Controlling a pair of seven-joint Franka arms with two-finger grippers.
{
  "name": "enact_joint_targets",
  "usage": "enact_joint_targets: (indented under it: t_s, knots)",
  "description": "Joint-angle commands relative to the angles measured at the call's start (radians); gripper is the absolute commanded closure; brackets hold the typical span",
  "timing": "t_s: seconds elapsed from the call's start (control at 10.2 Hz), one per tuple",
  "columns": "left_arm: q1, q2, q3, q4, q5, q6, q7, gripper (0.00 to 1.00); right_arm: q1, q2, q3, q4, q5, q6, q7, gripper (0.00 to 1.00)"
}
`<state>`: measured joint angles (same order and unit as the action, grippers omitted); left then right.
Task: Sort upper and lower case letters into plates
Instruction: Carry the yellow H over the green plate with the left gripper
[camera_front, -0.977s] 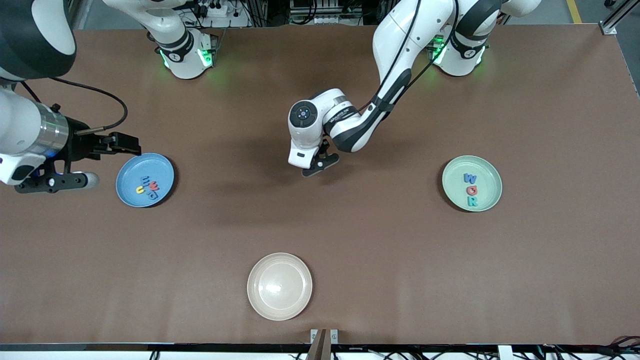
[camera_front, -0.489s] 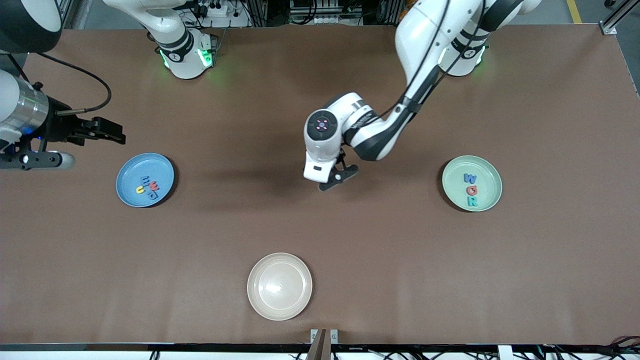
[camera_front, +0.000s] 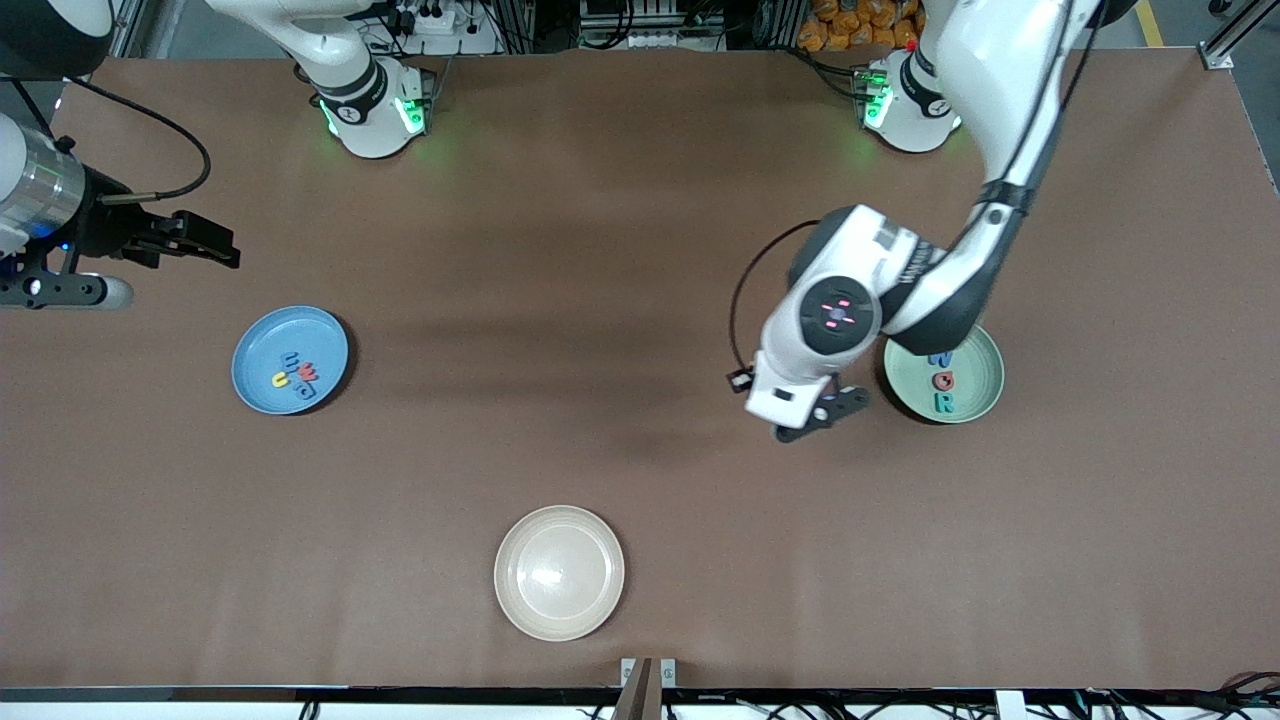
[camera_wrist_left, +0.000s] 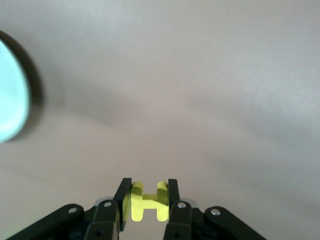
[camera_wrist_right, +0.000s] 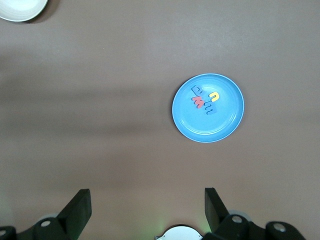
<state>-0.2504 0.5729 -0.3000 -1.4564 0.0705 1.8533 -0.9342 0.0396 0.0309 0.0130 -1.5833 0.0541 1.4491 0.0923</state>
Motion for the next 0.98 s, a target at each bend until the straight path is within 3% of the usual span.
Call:
enact_joint_targets:
  t_s: [0.0,0.29,0.59,0.78,0.88]
  knots:
    - [0.122,-0.054,-0.014,-0.058,-0.029,-0.032,0.165,1.00,-0.013,-0.051,0.002,-0.050,0.013,0.010,0.017,0.00]
    - [0.272,-0.083,-0.015,-0.065,-0.035,-0.106,0.328,1.00,-0.015,-0.048,-0.010,-0.029,0.016,0.008,0.009,0.00]
    - [0.461,-0.090,-0.016,-0.156,-0.035,-0.106,0.472,1.00,-0.015,-0.048,-0.018,0.003,0.035,-0.038,0.010,0.00]
    - [0.470,-0.082,-0.016,-0.183,-0.032,-0.071,0.474,1.00,-0.017,-0.048,-0.018,0.011,0.038,-0.061,0.009,0.00]
    - [0.502,-0.087,-0.016,-0.253,-0.028,0.004,0.479,1.00,-0.015,-0.049,-0.016,0.011,0.039,-0.071,0.010,0.00]
